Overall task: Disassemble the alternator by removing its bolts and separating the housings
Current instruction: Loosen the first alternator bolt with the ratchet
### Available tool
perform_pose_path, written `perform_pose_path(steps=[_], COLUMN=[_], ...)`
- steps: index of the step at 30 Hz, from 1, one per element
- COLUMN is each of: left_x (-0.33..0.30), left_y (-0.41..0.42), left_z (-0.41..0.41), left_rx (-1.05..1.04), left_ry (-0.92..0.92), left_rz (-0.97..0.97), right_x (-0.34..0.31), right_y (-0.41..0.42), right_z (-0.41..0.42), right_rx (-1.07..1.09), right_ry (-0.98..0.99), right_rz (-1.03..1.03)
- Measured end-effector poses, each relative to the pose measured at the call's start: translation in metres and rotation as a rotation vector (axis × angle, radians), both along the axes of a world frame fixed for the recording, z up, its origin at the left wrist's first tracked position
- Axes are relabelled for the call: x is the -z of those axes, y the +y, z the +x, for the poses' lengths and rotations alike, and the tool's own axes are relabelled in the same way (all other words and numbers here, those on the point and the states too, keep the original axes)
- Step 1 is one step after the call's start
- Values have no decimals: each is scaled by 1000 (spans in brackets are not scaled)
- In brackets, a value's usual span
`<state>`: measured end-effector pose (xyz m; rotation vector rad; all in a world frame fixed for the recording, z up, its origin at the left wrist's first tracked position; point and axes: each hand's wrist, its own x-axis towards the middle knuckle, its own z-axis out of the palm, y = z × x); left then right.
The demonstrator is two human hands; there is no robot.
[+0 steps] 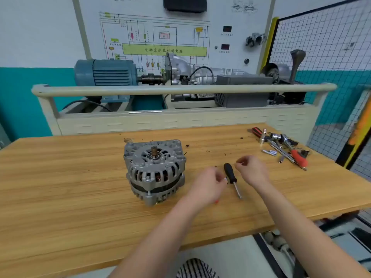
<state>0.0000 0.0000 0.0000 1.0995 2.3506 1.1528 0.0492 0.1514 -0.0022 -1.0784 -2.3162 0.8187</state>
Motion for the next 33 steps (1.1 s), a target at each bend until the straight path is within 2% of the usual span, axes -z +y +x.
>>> perform_pose_path(steps=[4, 6, 9, 18, 22, 25, 28, 30, 33], left_x=[6, 17, 36, 45, 43, 37, 27, 23, 29], left_y=[55, 72, 81, 80, 74, 68, 59, 52, 48], left_z=[-22, -31, -39, -49, -51, -53, -58, -61, -58], left_rx=[51, 96, 106, 77, 25, -133, -265, -257, -175], left_ry=[335, 458, 522, 449, 268, 113, -134, -187, -14], left_rz=[-286, -407, -400, -230, -119, 80, 254, 136, -187], right_x=[5, 17, 25, 31, 27, 26, 26, 26, 25], right_y=[19, 27, 35, 41, 39, 37, 34, 32, 27], right_z=[-39, -51, -55, -59, -59, -60, -63, -65, -66], right_rx=[-14, -20, -22, -22, -42, -40, -25, -30, -48], right_ry=[-277, -350, -361, -344, -367, -364, -249, -126, -27], right_rz=[-62, -65, -80, -54, -79, -64, -136, -219, -293])
